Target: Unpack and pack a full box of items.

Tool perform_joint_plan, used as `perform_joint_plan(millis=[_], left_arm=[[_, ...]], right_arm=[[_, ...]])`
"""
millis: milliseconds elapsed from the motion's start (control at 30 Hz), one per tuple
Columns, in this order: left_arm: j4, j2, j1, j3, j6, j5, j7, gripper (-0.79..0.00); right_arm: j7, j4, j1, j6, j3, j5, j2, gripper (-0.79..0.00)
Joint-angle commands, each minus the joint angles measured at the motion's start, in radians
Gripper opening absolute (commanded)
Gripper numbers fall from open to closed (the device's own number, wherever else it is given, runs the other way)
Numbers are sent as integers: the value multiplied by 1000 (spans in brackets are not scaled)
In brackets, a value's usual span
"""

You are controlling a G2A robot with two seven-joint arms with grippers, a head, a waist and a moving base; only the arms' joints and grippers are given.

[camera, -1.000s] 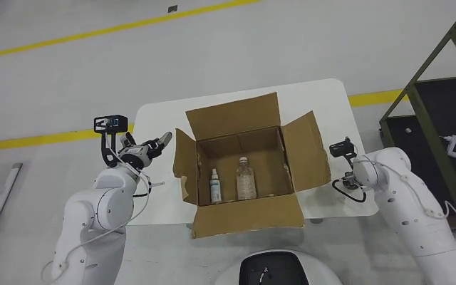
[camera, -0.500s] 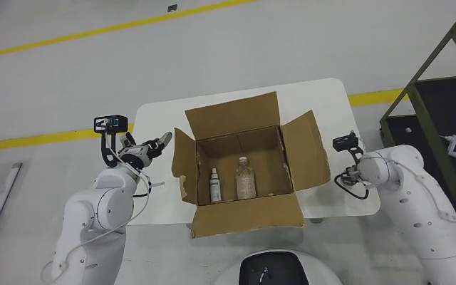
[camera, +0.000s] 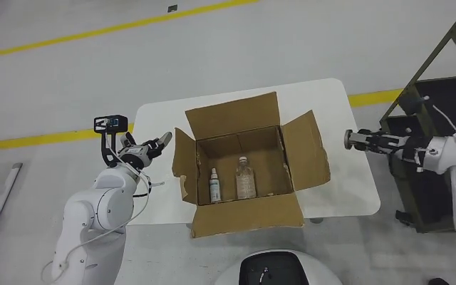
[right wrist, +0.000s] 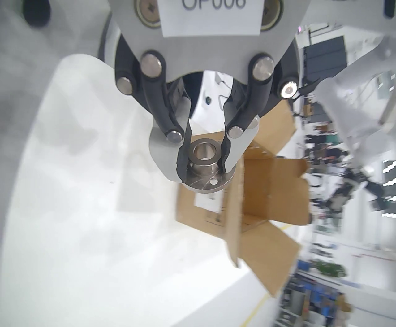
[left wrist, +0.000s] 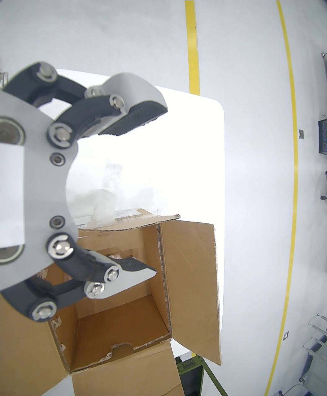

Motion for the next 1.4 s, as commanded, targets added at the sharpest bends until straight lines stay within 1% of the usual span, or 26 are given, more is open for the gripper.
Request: perform_joint_plan(millis=[0,133,233,300,333,400,433,500,533,633,733,800,867,933,1000,1100,1233,1267,1333,1367], left_arm=[[0,0,0,0,0,0,0,0],[0,0,0,0,0,0,0,0],[0,0,0,0,0,0,0,0],[0,0,0,0,0,0,0,0],[0,0,0,0,0,0,0,0],[0,0,0,0,0,0,0,0],[0,0,0,0,0,0,0,0],[0,0,0,0,0,0,0,0],[0,0,0,0,0,0,0,0],[0,0,0,0,0,0,0,0],[0,0,0,0,0,0,0,0],[0,0,0,0,0,0,0,0],[0,0,0,0,0,0,0,0],[0,0,0,0,0,0,0,0],[0,0,0,0,0,0,0,0],[0,0,0,0,0,0,0,0],[0,0,0,0,0,0,0,0],[0,0,0,0,0,0,0,0],[0,0,0,0,0,0,0,0],[0,0,0,0,0,0,0,0]], right_arm=[[36,-4,7,-39,-12,126,2,-785],[47,-18,36,-53,-86,184,5,-785],[27,-28,77,-40,-190,170,2,-785],[19,-32,116,-24,-280,123,0,-785],[24,-25,140,-15,-331,77,-1,-785],[-12,1,194,22,-424,-23,-6,-785],[-12,24,220,33,-481,-34,-11,-785],[-23,86,285,69,-592,-143,-20,-785],[-25,121,318,87,-647,-157,-28,-785],[-78,208,416,156,-816,-347,-51,-785],[-124,269,480,212,-968,-491,-80,-785],[-146,312,508,239,-1043,-528,-101,-785],[-164,359,537,254,-1111,-572,-122,-785],[-168,396,554,261,-1152,-568,-139,-785],[-181,436,576,272,-1208,-606,-161,-785],[-195,471,590,281,-1246,-615,-182,-785],[-203,518,607,266,-1271,-595,-205,-785],[-207,533,612,255,-1274,-584,-212,-739],[-211,552,618,247,-1276,-577,-218,-563],[-211,564,622,237,-1276,-570,-222,-502]])
